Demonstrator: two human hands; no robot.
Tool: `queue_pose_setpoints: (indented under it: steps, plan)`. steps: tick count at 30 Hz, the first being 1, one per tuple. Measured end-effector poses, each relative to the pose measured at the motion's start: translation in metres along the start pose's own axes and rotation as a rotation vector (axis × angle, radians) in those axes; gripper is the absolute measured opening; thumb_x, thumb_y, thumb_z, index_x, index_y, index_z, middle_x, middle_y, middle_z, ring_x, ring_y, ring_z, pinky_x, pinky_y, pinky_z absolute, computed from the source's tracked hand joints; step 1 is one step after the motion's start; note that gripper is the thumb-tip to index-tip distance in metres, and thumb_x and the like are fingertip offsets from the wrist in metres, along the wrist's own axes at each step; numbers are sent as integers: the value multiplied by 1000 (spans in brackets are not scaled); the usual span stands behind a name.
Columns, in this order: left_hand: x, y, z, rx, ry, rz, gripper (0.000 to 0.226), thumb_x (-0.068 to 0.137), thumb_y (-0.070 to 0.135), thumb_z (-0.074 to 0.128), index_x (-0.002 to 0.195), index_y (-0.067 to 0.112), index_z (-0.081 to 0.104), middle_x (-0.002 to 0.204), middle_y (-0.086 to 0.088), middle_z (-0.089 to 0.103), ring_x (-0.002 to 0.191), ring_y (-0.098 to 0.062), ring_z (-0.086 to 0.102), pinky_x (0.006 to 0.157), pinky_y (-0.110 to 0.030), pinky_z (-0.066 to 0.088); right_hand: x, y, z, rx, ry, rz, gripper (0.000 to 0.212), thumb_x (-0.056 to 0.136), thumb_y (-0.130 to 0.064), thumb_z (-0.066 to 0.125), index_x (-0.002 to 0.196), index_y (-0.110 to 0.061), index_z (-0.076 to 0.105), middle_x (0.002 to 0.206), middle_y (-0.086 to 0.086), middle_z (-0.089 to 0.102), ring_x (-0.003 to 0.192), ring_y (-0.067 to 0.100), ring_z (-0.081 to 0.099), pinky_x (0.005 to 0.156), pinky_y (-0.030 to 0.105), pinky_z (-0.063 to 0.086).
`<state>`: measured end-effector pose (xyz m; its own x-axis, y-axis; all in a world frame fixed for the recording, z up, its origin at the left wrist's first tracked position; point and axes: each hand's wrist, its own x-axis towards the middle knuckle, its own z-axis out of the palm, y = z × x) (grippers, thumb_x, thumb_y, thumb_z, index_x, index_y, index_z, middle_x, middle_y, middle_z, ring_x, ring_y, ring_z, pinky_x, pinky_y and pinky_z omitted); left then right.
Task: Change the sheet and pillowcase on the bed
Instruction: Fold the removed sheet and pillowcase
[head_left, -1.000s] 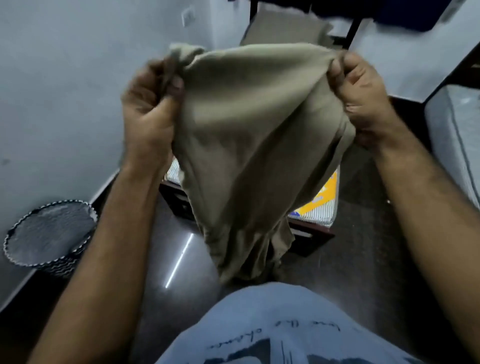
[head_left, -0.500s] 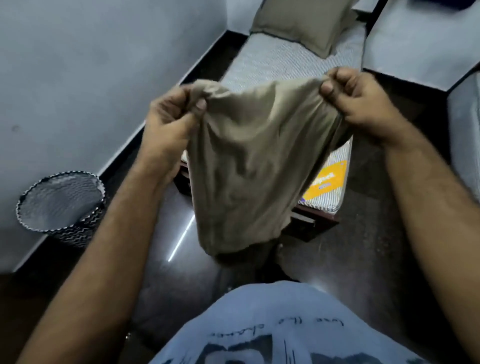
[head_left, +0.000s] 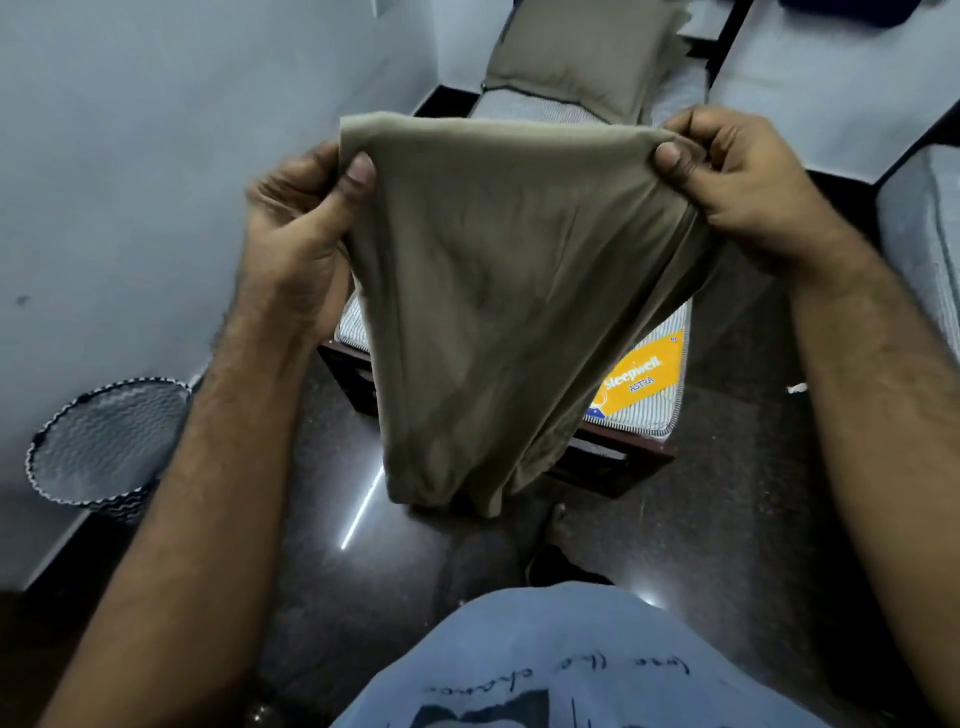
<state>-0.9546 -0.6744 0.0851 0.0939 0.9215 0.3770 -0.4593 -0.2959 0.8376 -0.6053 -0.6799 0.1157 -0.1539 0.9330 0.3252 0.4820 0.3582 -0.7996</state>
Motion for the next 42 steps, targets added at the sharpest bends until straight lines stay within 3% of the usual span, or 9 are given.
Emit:
queue_pose_setpoints:
  steps: [4,7,13,18,24,28,30,34,42]
  plan:
    - [17,-3,15,33,-27,1,17,93,1,64,107,-1,75,110,-15,74,107,-33,58,103,-50,45,9,8,-18,-55,18,34,10,99,-21,61,108,-20,64,90,-11,64,83,-3,56,78,18,45]
    - [40,-1,33,42,-61,50,17,93,0,64,106,1,75,104,-10,76,100,-25,65,98,-44,50,21,11,-43,-173,0,91,22,93,-26,69,115,-26,66,96,-13,68,88,0,60,85,24,47]
    - [102,-2,74,180,-120,171,29,93,2,66,121,-9,66,114,-14,72,104,-23,63,97,-39,51,63,18,-83,-312,160,113,5,95,-23,68,99,-21,68,86,-6,65,82,7,57,76,26,44]
    - [184,-1,111,310,-99,291,24,95,4,66,119,-1,70,107,-3,75,99,-17,65,92,-34,53,128,27,-115,-353,323,106,3,94,-27,68,96,-24,67,81,-9,65,76,5,56,70,26,41]
    - [295,-29,144,278,-9,167,26,95,4,65,120,1,71,114,-10,74,106,-17,67,99,-33,53,219,48,-168,-508,390,153,15,94,-34,66,101,-22,68,95,0,65,93,21,61,75,31,42]
    - [353,-33,168,200,9,153,22,96,2,62,109,11,77,110,-9,75,101,-17,68,93,-31,55,276,53,-201,-669,496,50,27,100,-40,55,106,-14,63,108,9,61,95,29,60,76,39,46]
    - [377,-33,179,187,6,170,24,96,1,62,101,17,79,105,-5,76,96,-14,68,88,-28,56,297,54,-213,-737,535,21,30,102,-40,51,106,-11,58,103,7,61,89,28,58,73,42,47]
    - [428,-53,176,256,-16,84,21,96,4,64,114,8,73,108,-5,76,100,-12,70,86,-23,54,332,71,-226,-838,455,102,32,101,-43,53,102,-11,55,93,4,58,81,23,52,69,37,40]
    - [443,-154,119,391,-78,-266,24,96,-5,58,86,14,69,67,9,71,64,-4,65,65,-20,54,331,181,-190,-656,291,339,19,93,-17,68,110,-11,63,102,7,63,95,21,56,74,26,34]
